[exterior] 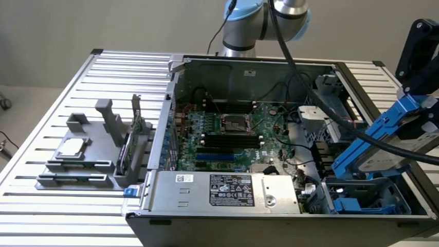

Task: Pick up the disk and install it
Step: 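Insert the disk into the insertion slot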

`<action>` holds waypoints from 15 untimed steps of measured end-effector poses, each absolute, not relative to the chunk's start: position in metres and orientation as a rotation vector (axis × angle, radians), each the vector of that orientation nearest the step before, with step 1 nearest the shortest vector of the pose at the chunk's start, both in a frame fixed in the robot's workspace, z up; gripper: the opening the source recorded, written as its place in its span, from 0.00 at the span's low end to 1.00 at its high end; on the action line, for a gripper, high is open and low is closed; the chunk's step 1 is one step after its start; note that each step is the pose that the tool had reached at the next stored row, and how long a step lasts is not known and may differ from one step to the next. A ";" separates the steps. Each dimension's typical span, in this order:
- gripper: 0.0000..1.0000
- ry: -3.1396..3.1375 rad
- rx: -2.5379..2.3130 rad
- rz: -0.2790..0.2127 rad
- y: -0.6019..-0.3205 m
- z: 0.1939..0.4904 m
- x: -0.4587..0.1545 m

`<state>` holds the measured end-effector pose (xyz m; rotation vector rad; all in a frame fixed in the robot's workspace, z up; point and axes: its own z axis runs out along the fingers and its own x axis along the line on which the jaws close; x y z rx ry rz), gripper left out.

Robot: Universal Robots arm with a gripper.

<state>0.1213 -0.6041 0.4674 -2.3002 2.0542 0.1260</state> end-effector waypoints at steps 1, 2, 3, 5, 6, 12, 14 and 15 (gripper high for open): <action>0.32 2.055 -2.301 0.125 -0.604 0.470 0.121; 0.32 2.055 -2.301 0.124 -0.604 0.472 0.121; 0.32 2.056 -2.302 0.122 -0.604 0.475 0.121; 0.32 2.058 -2.304 0.119 -0.605 0.480 0.121; 0.32 2.059 -2.305 0.117 -0.605 0.482 0.121; 0.32 2.076 -2.317 0.091 -0.609 0.485 0.121; 0.32 2.080 -2.318 0.085 -0.610 0.484 0.121; 0.32 2.081 -2.318 0.083 -0.610 0.482 0.120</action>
